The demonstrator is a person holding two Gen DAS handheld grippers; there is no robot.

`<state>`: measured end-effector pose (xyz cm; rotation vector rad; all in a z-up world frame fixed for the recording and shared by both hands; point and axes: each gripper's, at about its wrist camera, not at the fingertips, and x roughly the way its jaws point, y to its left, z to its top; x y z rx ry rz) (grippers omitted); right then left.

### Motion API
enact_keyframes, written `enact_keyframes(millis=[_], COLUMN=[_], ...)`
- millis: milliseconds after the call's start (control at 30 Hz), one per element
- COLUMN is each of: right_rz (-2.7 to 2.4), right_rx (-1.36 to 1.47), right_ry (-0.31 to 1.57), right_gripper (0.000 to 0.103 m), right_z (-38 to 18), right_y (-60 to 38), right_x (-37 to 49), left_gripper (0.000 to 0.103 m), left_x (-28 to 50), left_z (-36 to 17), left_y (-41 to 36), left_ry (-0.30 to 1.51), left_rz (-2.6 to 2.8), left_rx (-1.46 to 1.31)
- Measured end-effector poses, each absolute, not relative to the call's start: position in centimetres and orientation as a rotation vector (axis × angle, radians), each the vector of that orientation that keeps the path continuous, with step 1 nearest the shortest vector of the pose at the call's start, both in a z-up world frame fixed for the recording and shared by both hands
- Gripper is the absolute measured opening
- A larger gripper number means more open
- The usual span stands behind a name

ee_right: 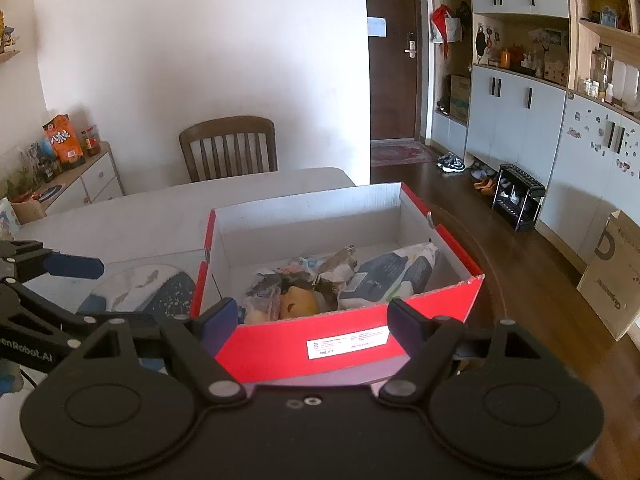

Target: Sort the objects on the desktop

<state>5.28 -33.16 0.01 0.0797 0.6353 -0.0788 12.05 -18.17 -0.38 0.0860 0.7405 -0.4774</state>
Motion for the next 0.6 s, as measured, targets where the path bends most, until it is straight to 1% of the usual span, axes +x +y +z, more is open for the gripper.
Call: enact_keyframes(millis=[600], right_rz=[-0.097], right_rx=[0.107], right_ry=[0.674], right_gripper=[0.082], right_z=[-0.76], right_y=[-32.98], right_x=[5.46], left_gripper=[0.103], left_x=[11.90], left_z=[-0.39], left_y=[-17.74], left_ry=[0.726], left_rz=[-0.471], left_rx=[0.106])
